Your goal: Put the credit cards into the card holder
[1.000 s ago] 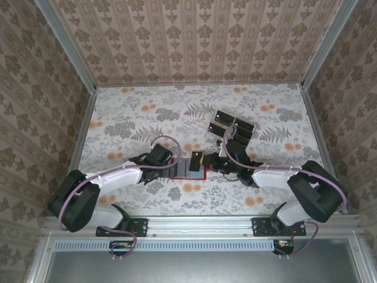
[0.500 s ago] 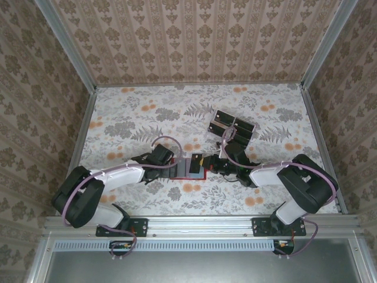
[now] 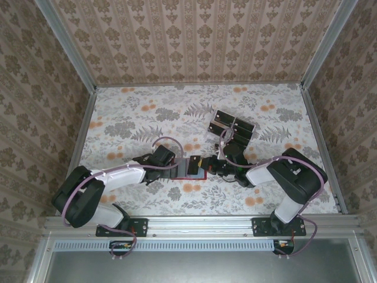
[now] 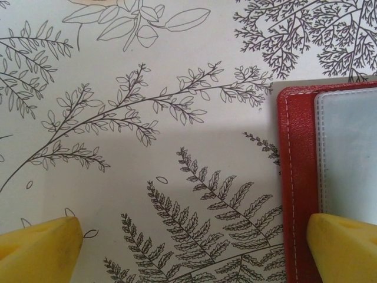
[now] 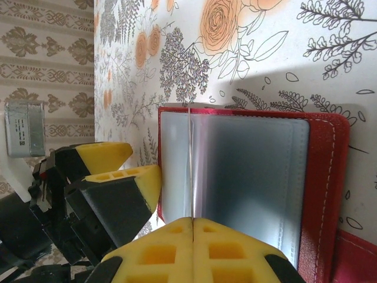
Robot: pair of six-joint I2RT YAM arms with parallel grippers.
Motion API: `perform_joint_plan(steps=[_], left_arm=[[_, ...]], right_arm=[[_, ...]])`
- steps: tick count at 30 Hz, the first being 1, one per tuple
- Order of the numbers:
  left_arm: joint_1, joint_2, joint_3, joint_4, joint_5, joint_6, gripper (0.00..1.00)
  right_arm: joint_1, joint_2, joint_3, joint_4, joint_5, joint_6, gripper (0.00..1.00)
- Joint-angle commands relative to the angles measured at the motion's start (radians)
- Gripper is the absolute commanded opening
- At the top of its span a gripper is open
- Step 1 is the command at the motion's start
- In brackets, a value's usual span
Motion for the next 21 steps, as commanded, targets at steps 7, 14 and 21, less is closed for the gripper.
perform_joint_plan(steps=[7, 14, 21], left_arm=[[-0.009, -0.036, -0.009, -0.047, -0.038, -0.026, 1.00], [-0.010, -0.029, -0.009, -0.044, -0.037, -0.028, 1.00], [-0.011, -0.024, -0.011, -0.043, -0.037, -0.027, 1.00]], right_arm=[[-0.003, 0.042, 0.000, 0.091, -0.033, 0.031, 0.00], [-0.002, 0.055, 0.004, 0.096, -0.042, 0.035, 0.00], [-0.002, 0.081, 0.001, 0.124, -0.055, 0.049, 0.00]])
